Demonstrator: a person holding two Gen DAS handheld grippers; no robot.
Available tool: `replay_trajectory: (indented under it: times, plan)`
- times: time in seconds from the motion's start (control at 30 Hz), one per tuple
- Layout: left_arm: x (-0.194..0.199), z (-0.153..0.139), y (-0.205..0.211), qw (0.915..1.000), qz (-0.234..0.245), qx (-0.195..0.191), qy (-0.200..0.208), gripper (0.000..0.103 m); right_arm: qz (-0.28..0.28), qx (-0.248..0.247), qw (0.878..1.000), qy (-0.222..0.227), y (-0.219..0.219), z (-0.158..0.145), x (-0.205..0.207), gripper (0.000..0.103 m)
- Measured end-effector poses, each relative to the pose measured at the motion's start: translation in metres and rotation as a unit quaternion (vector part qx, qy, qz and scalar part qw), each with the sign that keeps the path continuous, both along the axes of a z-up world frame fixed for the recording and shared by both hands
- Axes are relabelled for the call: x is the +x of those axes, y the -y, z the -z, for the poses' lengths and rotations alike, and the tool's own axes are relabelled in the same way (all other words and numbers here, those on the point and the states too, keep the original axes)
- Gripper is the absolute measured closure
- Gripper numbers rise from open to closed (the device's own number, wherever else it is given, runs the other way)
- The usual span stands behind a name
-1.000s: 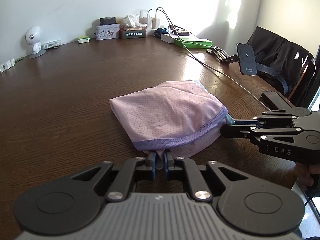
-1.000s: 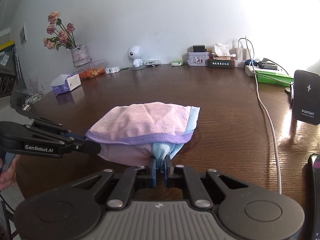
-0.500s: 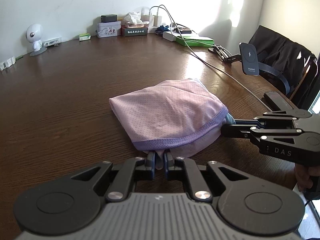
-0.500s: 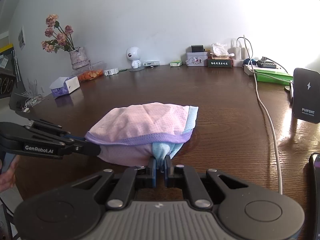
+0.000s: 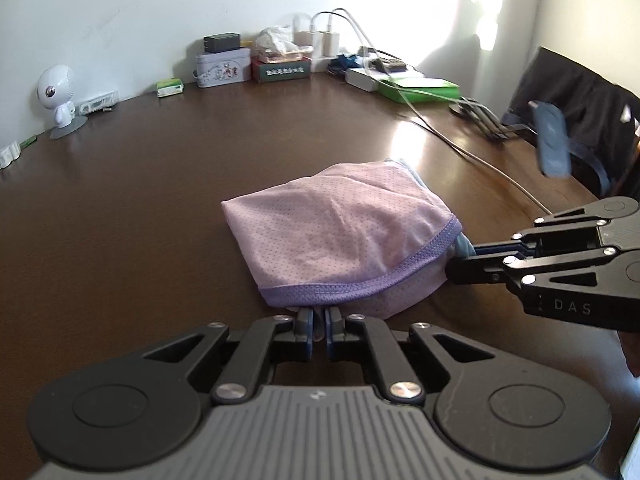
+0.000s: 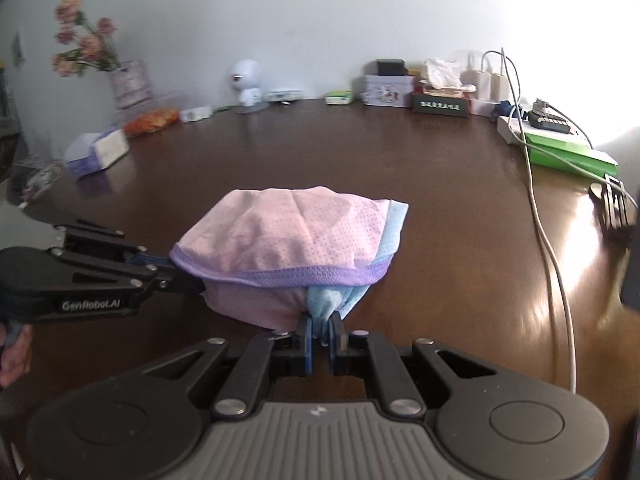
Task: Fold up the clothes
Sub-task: 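Carry the folded bundle with both grippers and set it beside the storage boxes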
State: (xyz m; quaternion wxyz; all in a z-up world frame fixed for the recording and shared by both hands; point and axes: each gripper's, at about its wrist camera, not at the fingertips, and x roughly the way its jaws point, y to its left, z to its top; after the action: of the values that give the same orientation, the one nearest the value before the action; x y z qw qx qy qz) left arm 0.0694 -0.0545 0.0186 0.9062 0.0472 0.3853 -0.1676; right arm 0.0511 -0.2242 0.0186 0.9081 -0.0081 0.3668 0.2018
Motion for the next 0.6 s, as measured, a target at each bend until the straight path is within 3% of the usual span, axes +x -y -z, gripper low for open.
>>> replay_trajectory:
  times: [0.13, 0.3, 0.6]
  plan:
    - [0.049, 0.002, -0.003, 0.9996, -0.024, -0.011, 0.004, 0.098, 0.014, -0.016, 1.000, -0.005, -0.008, -0.003, 0.044, 0.096]
    - [0.107, 0.007, 0.000, 0.9992, -0.033, -0.010, 0.021, 0.098, 0.036, 0.003, 0.999, 0.002, -0.013, 0.001, 0.104, 0.096]
    - [0.208, 0.012, -0.016, 0.9977, -0.052, 0.014, 0.042, 0.098, 0.037, -0.019, 0.998, 0.036, -0.032, 0.009, 0.222, 0.096]
